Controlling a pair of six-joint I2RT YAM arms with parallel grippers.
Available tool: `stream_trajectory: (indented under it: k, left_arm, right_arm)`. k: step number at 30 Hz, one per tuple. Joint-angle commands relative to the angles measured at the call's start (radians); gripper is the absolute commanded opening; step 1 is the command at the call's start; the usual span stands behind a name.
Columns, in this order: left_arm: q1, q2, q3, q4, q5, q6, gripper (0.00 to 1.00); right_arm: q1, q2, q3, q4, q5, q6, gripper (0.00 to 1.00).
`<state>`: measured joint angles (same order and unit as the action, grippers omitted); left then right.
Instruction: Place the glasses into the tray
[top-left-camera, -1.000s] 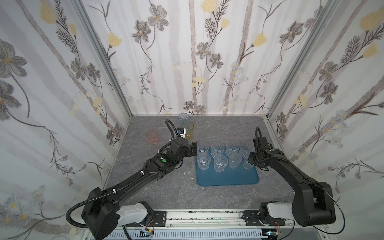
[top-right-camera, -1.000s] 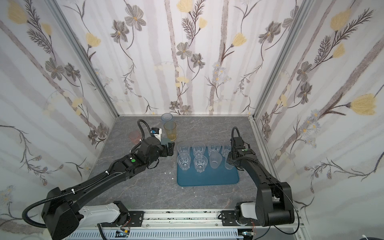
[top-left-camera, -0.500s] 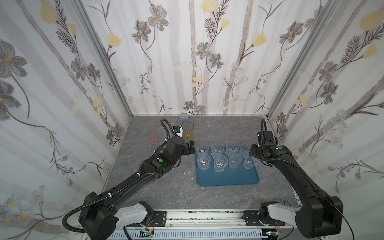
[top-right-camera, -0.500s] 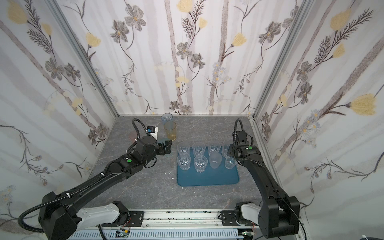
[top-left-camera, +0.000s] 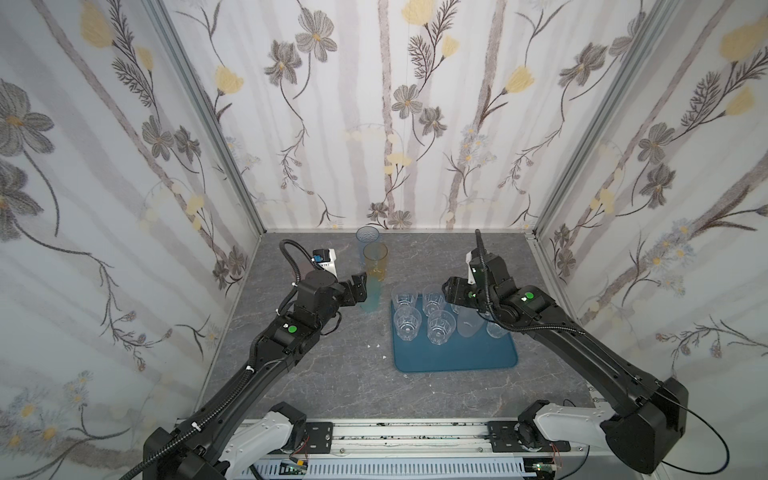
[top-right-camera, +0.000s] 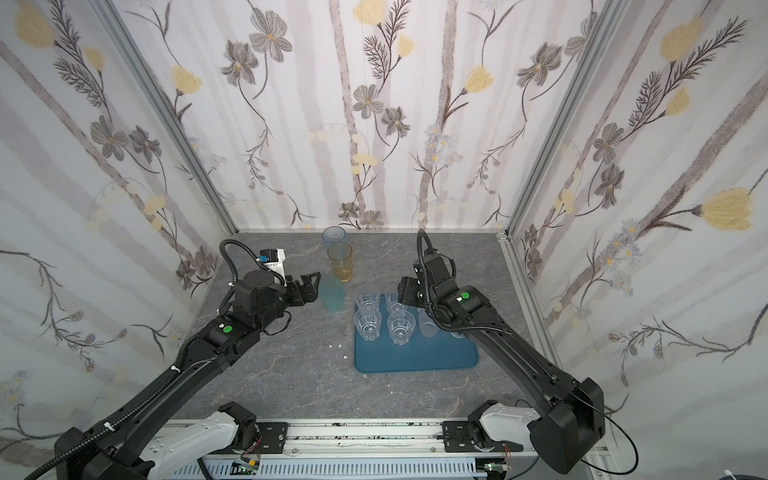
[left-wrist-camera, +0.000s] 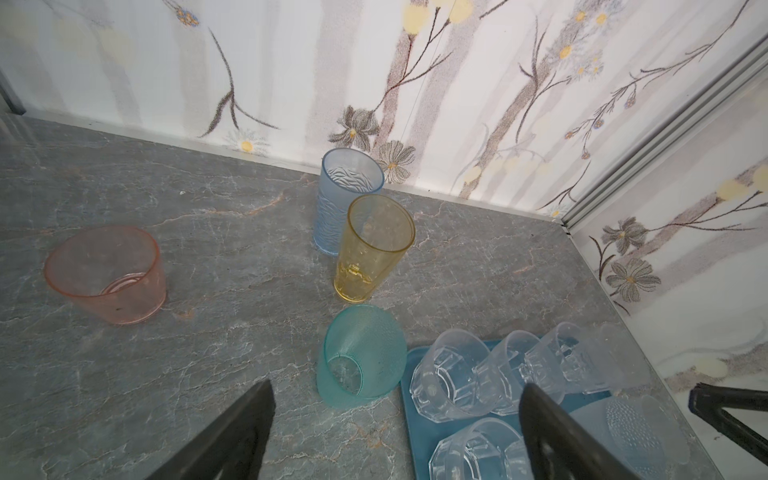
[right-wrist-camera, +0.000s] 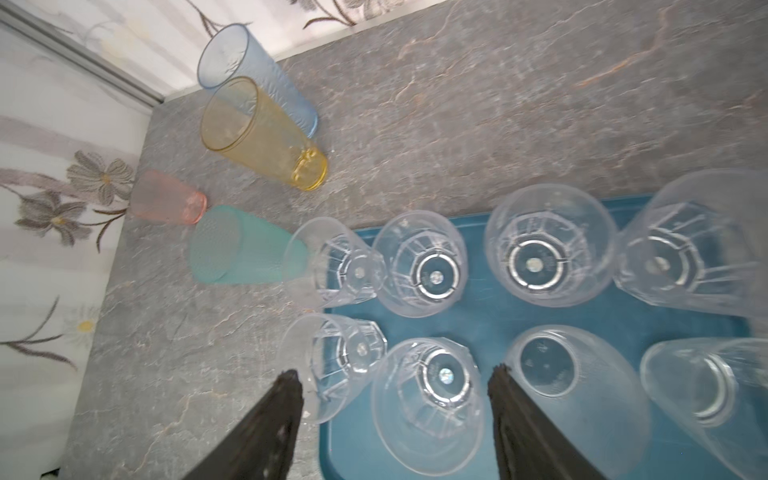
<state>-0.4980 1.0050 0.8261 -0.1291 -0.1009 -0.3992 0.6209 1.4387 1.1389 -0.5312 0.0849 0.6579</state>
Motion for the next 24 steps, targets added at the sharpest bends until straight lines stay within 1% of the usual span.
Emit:
stream_trajectory:
  k: [1,4,7,8,13,14,19,24]
  left_arm:
    - [0.004,0.001,-0.032,-0.001,-0.014,-0.026,0.91]
    - [0.004,0.016,-0.054,-0.015,-0.022,-0.042,0.87]
    - [0.004,0.027,-0.069,-0.029,-0.033,-0.049,0.85]
    - [0.004,0.027,-0.074,-0.029,-0.025,-0.053,0.84]
    - [0.004,0.037,-0.09,-0.029,0.005,-0.069,0.81]
    - [0.005,0.038,-0.091,-0.029,0.007,-0.071,0.8]
    - [0.007,0.048,-0.095,-0.032,0.006,-0.059,0.78]
    - [0.05,0.116,-0.05,-0.035,0.083,-0.021,0.72]
  right_arm:
    - [0.064,0.062,0.014,0.092,-0.009,0.068,0.72]
    - [0.117,0.122,0.034,0.098,-0.007,0.081,0.72]
    - [0.158,0.15,0.044,0.11,-0.008,0.092,0.72]
    - [0.169,0.183,0.045,0.115,-0.01,0.097,0.72]
    - [0.194,0.216,0.048,0.119,-0.004,0.109,0.72]
    - [0.224,0.218,0.047,0.117,0.001,0.11,0.72]
    - [0.229,0.214,0.042,0.108,0.02,0.108,0.73]
    - [0.232,0.209,0.039,0.105,0.027,0.108,0.73]
